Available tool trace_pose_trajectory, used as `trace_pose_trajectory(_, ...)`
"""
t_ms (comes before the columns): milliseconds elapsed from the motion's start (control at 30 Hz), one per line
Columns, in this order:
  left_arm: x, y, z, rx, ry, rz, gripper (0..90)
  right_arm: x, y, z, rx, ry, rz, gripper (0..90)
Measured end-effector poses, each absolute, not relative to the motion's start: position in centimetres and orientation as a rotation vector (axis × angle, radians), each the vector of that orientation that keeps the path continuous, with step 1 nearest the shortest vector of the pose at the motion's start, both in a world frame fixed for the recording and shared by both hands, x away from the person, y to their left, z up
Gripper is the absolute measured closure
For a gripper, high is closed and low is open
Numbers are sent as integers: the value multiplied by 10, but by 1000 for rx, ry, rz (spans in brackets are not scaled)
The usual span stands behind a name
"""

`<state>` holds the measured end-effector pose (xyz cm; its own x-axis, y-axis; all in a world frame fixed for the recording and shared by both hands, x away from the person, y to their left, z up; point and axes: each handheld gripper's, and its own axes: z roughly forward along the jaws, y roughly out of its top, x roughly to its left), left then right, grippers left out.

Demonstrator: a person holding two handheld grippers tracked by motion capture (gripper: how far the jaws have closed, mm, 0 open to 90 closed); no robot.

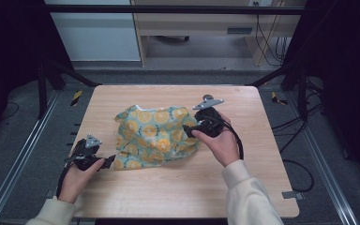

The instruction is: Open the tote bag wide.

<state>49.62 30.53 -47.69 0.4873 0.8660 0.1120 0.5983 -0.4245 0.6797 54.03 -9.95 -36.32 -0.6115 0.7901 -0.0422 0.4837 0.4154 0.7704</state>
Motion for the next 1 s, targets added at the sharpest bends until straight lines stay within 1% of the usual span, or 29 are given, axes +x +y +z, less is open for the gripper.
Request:
trace_pose_trajectory(133, 496, 306, -476, 2162, 1205, 613, 121, 556, -85, -362, 1092, 2297, 1017, 273)
trace_pose_trajectory(267, 496, 306, -476, 2158, 1202, 614, 121, 572, -75, -367, 1128, 2329, 1014, 272)
trace_pose_trajectory(300, 496, 306, -476, 2162, 1200, 613, 122, 574, -73, -368, 1133, 2332, 1017, 298)
trace_pose_trajectory(367, 497, 305, -476, 2160, 1199, 615, 122, 578, -70, -371, 1127, 2350, 1019, 440)
trace_pose_trajectory(433, 497, 304, -476, 2157, 1204, 614, 122, 578, -66, -372, 1121, 2347, 1004, 627)
trace_pose_trajectory(467, 498, 304, -475, 2155, 1204, 615, 123, 577, -66, -372, 1116, 2343, 1008, 705)
trace_pose_trajectory(533, 498, 304, -475, 2156, 1202, 616, 123, 573, -64, -368, 1092, 2333, 1053, 825)
trace_pose_trajectory(600, 498, 304, -475, 2158, 1205, 615, 123, 568, -63, -364, 1061, 2337, 1074, 884)
trace_pose_trajectory(633, 498, 305, -475, 2156, 1208, 614, 123, 565, -62, -362, 1042, 2341, 1087, 898)
trace_pose_trajectory(800, 497, 308, -474, 2147, 1217, 615, 123, 547, -59, -350, 967, 2342, 1156, 900)
trace_pose_trajectory(867, 497, 309, -474, 2140, 1222, 615, 124, 530, -56, -342, 907, 2345, 1203, 900)
trace_pose_trajectory(967, 497, 310, -473, 2138, 1229, 609, 125, 519, -55, -339, 871, 2350, 1226, 900)
trace_pose_trajectory(1000, 496, 311, -473, 2139, 1228, 607, 129, 503, -55, -336, 831, 2353, 1261, 900)
